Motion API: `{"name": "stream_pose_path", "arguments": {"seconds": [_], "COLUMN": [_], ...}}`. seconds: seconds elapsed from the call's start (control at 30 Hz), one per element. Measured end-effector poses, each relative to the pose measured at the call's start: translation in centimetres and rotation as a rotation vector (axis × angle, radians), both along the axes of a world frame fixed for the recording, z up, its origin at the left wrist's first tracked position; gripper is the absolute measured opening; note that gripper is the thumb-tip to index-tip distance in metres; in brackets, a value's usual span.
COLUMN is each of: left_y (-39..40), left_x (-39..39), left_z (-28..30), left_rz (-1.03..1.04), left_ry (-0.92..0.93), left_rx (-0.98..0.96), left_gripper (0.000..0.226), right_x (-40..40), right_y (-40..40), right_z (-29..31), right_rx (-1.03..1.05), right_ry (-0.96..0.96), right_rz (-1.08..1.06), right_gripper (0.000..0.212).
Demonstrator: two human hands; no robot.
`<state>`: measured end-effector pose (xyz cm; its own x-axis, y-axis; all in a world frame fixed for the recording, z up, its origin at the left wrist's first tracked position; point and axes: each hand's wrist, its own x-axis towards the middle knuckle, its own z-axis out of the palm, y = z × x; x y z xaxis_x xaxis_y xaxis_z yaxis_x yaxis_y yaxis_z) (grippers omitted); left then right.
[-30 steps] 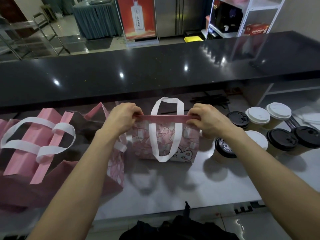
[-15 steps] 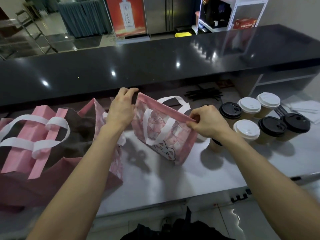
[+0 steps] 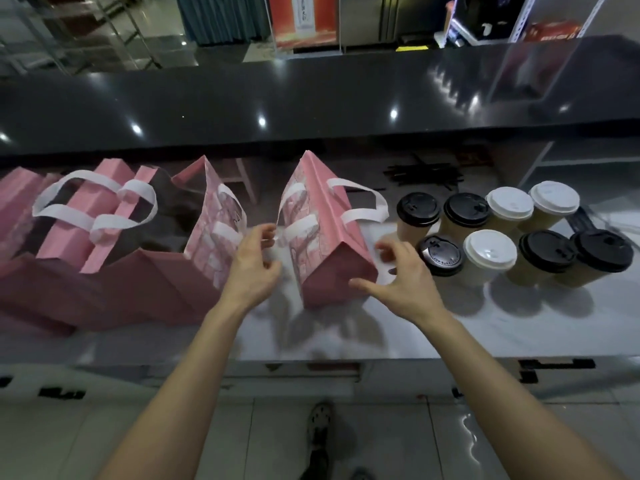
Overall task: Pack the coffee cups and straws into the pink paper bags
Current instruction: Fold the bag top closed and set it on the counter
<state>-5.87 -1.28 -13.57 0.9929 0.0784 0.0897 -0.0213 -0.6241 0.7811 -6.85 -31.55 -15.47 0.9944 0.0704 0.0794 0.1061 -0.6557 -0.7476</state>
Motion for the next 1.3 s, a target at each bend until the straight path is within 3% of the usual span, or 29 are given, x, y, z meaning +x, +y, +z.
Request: {"name": "stream_pose_path", "arguments": {"seconds": [0.07, 0.17, 0.33, 0.5, 0.77, 1.0, 1.3], "left_y": [-0.2, -0.4, -1.0, -1.3, -0.9, -0.9, -6.3], "left_x": [-1.2, -1.5, 0.3, 1.5, -0.4, -1.2, 3.9], "left_z": [-2.1, -4.5, -6.1, -6.9, -5.1, 1.9, 11.0], "left_rz": [-0.104, -0.176, -0.188, -0.263, -0.336, -0.434, -0.497], "left_ry": [0.166, 0.330, 0.343, 0.241, 0.134, -0.030, -0.248], "left_rx": [-0.054, -0.016, -0.116, -0.161, -0.167, -0.152, -0.034], "left_gripper": [0.098, 0.150, 0.168, 0.167, 0.155, 0.151, 0.136], "right_x": [0.1, 0.3, 2.1, 3.9, 2.2, 0.2, 2.1], "right_y": [0.0, 1.0, 1.7, 3.2, 4.2, 3.3, -2.5], "right_z": [-1.5, -3.3, -4.4, -4.0, -2.7, 4.0, 13.4], "right_rx": [-0.052, -0.027, -0.039, 0.049, 0.095, 0.064, -0.018], "right_ry": [0.161, 0.188, 0.198, 0.163, 0.144, 0.022, -0.144], "right_rz": [0.050, 0.139, 0.062, 0.188, 0.136, 0.084, -0.021], "right_gripper": [0.123, 0.118, 0.137, 0.147, 0.152, 0.160, 0.150]}}
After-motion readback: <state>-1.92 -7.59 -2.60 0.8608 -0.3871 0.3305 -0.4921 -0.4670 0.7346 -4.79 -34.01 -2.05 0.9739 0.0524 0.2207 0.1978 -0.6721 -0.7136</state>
